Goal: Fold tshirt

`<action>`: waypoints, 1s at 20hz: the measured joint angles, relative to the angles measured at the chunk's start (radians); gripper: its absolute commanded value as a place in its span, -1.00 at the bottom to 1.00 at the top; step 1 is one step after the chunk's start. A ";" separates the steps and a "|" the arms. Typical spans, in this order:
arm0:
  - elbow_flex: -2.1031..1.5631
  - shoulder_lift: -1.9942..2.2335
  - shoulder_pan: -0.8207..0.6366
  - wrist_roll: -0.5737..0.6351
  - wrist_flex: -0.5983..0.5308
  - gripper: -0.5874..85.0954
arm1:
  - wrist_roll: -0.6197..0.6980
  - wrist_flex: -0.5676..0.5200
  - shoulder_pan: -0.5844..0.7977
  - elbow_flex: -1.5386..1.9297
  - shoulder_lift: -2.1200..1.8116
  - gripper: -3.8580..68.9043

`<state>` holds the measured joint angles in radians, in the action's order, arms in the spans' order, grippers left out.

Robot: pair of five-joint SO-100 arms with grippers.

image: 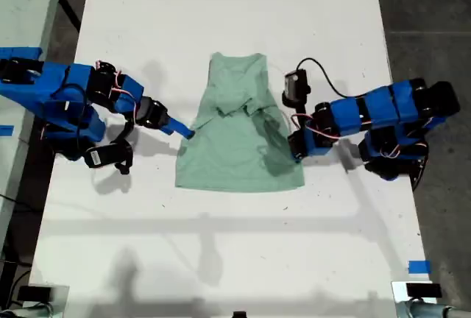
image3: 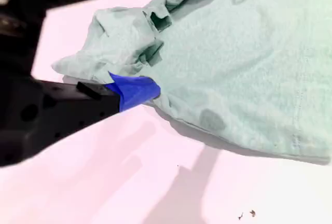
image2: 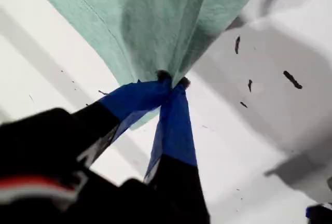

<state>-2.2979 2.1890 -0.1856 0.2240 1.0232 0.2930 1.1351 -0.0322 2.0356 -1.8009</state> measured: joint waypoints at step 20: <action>0.000 0.000 0.000 -0.009 -0.005 -0.29 | 0.089 0.106 0.009 -0.830 0.696 -0.16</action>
<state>-2.2979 2.1890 -0.1856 0.2148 1.0186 0.3820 1.2410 -0.0230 1.2057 -1.1045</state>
